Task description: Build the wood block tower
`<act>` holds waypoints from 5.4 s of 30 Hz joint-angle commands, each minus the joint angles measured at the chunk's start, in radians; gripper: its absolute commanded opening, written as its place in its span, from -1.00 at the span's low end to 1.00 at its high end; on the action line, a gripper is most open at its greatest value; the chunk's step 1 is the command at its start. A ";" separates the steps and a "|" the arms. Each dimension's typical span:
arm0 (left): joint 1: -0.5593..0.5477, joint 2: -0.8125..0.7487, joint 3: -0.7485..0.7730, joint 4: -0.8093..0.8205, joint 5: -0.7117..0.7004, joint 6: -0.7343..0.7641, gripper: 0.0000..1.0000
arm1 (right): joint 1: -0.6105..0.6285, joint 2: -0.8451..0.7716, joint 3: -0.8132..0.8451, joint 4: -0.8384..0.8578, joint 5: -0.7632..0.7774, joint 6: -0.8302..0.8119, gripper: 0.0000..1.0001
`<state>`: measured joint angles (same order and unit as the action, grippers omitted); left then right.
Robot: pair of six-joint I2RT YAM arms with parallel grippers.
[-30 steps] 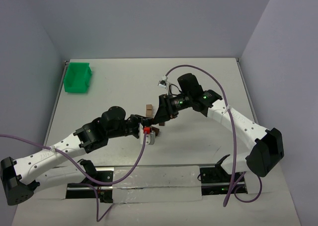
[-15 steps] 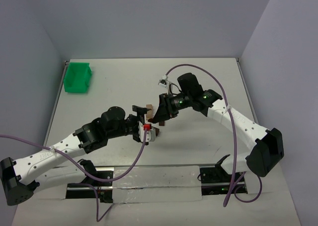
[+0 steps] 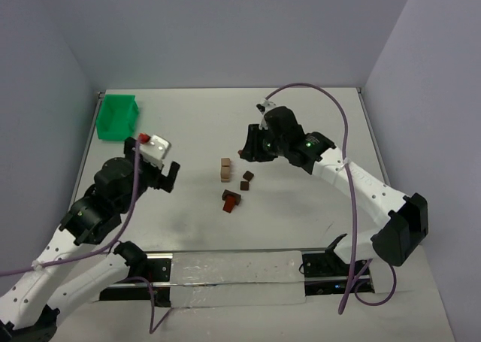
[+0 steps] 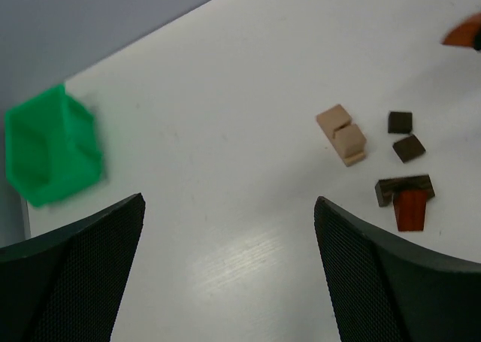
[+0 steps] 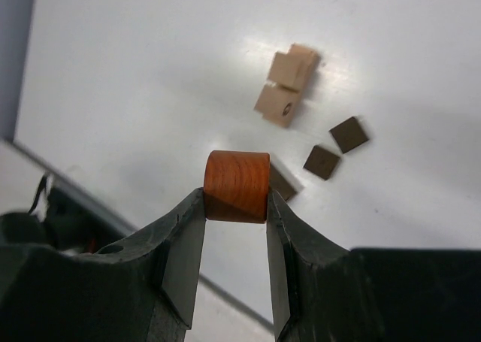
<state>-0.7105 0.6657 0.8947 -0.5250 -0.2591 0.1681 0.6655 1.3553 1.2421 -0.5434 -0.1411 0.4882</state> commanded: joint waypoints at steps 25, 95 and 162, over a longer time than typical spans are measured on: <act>0.340 0.219 0.161 0.027 0.087 -0.492 0.99 | 0.297 0.362 0.066 0.191 0.709 0.279 -1.00; 0.355 0.249 0.150 0.083 0.172 -0.422 0.98 | 0.253 0.623 0.252 0.097 0.668 0.256 -0.72; 0.356 0.259 0.185 0.022 0.279 -0.370 0.98 | 0.273 0.486 0.212 0.133 0.599 0.152 0.75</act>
<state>-0.3634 0.9260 1.0382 -0.4904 -0.0730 -0.2372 0.9286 1.9625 1.4526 -0.4414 0.4845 0.6998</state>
